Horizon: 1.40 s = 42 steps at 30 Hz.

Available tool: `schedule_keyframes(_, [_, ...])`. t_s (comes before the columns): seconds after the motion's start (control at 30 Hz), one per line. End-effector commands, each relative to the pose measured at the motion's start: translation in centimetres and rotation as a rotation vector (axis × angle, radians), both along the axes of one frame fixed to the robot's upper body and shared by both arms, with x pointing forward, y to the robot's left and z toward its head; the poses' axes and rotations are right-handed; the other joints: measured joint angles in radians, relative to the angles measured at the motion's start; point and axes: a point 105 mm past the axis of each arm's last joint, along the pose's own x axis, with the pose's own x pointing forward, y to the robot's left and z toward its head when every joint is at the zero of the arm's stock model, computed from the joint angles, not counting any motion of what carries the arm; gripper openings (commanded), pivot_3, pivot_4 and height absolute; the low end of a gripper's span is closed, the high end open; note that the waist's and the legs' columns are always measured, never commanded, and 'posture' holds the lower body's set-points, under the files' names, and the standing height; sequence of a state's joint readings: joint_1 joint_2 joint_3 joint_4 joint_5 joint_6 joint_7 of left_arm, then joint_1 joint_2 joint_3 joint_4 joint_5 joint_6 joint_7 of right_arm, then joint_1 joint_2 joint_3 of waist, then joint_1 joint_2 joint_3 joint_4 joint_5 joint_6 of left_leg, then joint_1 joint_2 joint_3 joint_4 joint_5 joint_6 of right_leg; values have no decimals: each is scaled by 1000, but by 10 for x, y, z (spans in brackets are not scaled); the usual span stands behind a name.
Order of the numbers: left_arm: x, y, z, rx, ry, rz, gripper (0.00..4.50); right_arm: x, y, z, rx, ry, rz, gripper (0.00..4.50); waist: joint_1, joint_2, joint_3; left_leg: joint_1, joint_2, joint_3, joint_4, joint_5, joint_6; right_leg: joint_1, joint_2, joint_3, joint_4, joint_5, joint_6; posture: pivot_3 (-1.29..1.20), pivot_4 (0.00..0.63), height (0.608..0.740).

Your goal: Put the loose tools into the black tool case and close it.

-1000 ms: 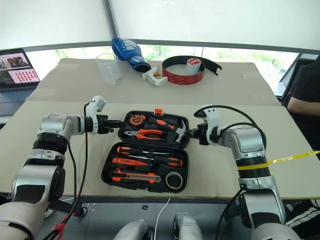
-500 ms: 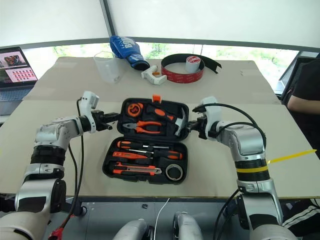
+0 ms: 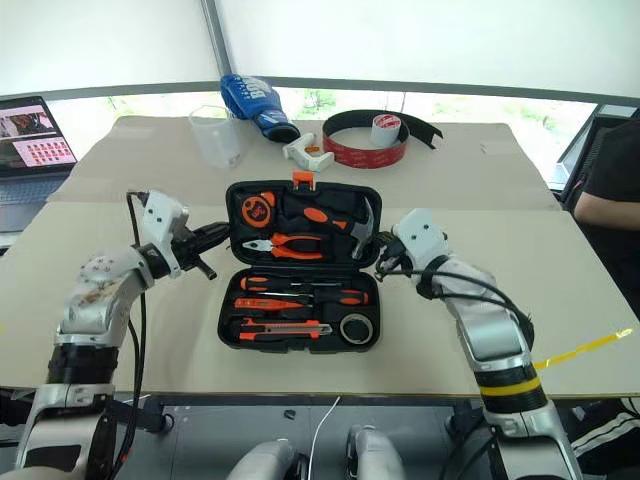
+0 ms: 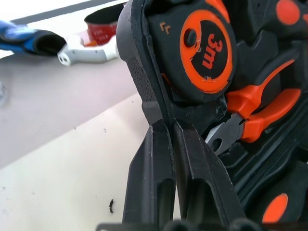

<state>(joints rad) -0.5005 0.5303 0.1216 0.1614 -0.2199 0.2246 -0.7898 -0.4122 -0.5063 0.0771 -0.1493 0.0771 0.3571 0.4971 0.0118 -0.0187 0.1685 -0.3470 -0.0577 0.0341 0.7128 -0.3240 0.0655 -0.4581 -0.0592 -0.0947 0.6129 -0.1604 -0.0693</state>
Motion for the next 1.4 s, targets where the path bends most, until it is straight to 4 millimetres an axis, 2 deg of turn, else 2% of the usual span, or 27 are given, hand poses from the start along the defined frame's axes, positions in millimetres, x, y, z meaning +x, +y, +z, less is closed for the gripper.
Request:
schedule_keyframes(0.03, [-7,-3,9,20,-80,14,0,-14,4,5,-34,-94,50,8,0,0,0,0,0,0,0,0,0,0,0,0,0,0,0,0,150,730])
schedule_keyframes(0.13, [-13,3,8,-1,-72,40,0,-25,-1,-5,-54,-87,72,8,1,0,0,1,0,0,0,0,1,0,0,0,1,0,0,0,150,730])
schedule_keyframes(0.3, [-27,10,7,-27,-53,59,0,-44,-6,-9,-62,-87,113,8,1,0,0,1,0,0,0,0,1,1,0,0,0,0,0,0,150,730])
schedule_keyframes(0.33, [-32,13,7,-45,-47,71,0,-49,-7,-9,-53,-80,124,367,2,0,0,1,1,0,0,0,1,1,0,0,0,0,0,0,150,730])
schedule_keyframes(0.4, [-38,19,7,-89,-22,113,690,-59,-7,-9,-42,-69,143,945,2,0,0,1,1,0,-1,0,2,1,1,0,0,0,0,0,150,730])
schedule_keyframes(0.43, [-48,21,3,-80,-5,114,893,-68,-6,-8,-52,-72,165,1285,2,0,0,1,2,0,-1,0,3,1,1,0,0,0,0,0,150,730])
schedule_keyframes(0.5, [-67,30,-3,-68,32,129,1618,-84,-10,-2,-54,-63,193,2061,-3,0,0,1,2,0,-1,3,8,0,1,1,0,-2,3,0,150,730])
schedule_keyframes(0.57, [-78,41,-8,-67,85,167,2101,-93,-16,1,-74,-40,201,2615,-3,0,0,0,2,1,-2,2,8,-1,2,2,0,-3,5,0,150,730])
schedule_keyframes(0.63, [-105,57,-20,-66,228,122,2875,-113,-24,-5,-83,82,268,3282,2,0,0,0,3,0,-2,1,8,-1,2,2,-1,-5,7,0,150,730])
schedule_keyframes(0.7, [-121,74,-25,-54,309,114,3603,-129,-30,-10,-95,195,321,3294,4,0,0,1,3,0,-2,-2,6,1,2,2,0,-5,8,0,150,730])
schedule_keyframes(0.77, [-113,95,-26,-105,366,193,4254,-131,-39,-17,-47,326,290,3294,16,0,0,1,4,0,-2,-4,7,1,2,1,-1,-7,10,0,150,730])
schedule_keyframes(0.8, [-106,100,-23,-113,369,210,4442,-125,-42,-17,-8,361,257,3294,23,0,0,2,3,0,-1,-4,7,2,1,1,-1,-8,11,0,150,730])
schedule_keyframes(0.9, [-80,95,-15,-118,379,203,4442,-99,-45,-13,74,404,160,3294,32,-1,0,0,3,0,2,-7,13,3,0,1,-2,-6,16,0,150,730])
schedule_keyframes(0.97, [-61,86,-14,-139,412,204,4442,-81,-42,-7,128,421,123,3294,34,-1,0,-1,3,0,3,-7,14,3,0,1,-2,-4,18,0,150,730])
schedule_keyframes(1.07, [-33,62,-12,-193,483,175,4442,-55,-35,4,176,437,85,3294,32,-2,-1,-3,2,1,3,-3,9,1,0,2,-2,-3,19,0,150,730])
schedule_keyframes(1.17, [-9,37,-8,-214,533,130,4442,-30,-29,8,215,479,35,3294,28,-2,-1,-6,1,1,2,2,17,-2,0,1,-1,2,9,0,150,730])
schedule_keyframes(1.3, [23,11,-2,-252,589,123,4442,-3,-24,2,225,563,-39,3294,21,-2,-1,-8,-1,1,0,2,18,-2,0,0,-2,3,7,0,150,730])
schedule_keyframes(1.4, [38,-3,-1,-253,614,116,4442,13,-26,-4,228,586,-91,3294,16,-2,-1,-9,-2,1,0,2,18,-2,-1,-2,-3,2,7,0,150,730])
